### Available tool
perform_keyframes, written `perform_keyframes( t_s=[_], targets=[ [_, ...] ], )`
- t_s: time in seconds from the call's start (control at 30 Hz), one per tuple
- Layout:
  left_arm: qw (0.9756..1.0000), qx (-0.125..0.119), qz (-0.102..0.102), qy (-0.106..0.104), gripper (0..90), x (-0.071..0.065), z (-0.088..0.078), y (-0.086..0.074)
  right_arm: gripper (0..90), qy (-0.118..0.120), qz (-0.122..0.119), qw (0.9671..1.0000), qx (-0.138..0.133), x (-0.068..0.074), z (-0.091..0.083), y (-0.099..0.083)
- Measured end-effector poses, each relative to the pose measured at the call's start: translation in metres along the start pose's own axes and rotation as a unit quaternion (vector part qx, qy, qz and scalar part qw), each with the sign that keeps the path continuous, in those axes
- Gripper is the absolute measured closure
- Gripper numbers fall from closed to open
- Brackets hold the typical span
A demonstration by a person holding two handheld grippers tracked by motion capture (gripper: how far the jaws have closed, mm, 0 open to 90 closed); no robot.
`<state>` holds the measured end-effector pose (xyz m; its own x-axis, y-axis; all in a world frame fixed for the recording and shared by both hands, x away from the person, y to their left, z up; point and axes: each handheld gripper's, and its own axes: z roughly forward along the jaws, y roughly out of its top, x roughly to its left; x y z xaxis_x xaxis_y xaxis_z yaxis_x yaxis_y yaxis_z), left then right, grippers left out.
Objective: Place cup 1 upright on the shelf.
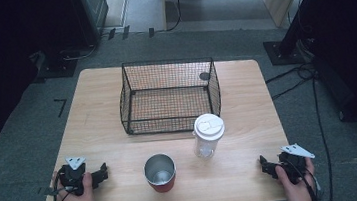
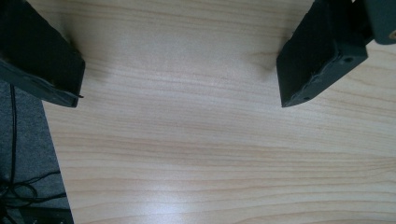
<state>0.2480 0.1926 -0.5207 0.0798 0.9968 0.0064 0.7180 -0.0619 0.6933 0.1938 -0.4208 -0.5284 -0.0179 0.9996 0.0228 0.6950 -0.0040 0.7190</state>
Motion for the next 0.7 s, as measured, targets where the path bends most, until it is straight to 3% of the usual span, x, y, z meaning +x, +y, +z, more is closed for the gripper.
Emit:
perform_keyframes(
  t_s=[0.27,0.3,0.37,0.47,0.63,0.7],
  targets=[
    [1.0000,0.000,0.000,0.000,0.0,0.000,0.001,0.001,1.2,-0.003,-0.015,0.9999,-0.006,0.011,-0.007,-0.006],
    [1.0000,0.000,0.000,0.000,0.0,0.000,0.001,0.001,1.2,0.001,-0.034,0.9994,-0.007,0.018,-0.009,-0.007],
    [1.0000,0.000,0.000,0.000,0.0,0.000,0.001,0.001,1.2,0.004,-0.041,0.9991,-0.004,0.022,-0.011,-0.007],
    [1.0000,0.001,-0.001,0.002,0.0,-0.001,0.001,0.001,1.2,0.030,-0.032,0.9989,-0.012,0.035,-0.017,-0.004],
    [1.0000,0.000,-0.005,0.005,0.0,-0.002,0.002,0.002,1.2,0.049,-0.038,0.9977,-0.026,0.051,-0.024,0.001],
    [1.0000,0.000,-0.005,0.004,0.0,-0.002,0.002,0.002,1.2,0.069,-0.045,0.9960,-0.034,0.064,-0.030,0.004]
  ],
)
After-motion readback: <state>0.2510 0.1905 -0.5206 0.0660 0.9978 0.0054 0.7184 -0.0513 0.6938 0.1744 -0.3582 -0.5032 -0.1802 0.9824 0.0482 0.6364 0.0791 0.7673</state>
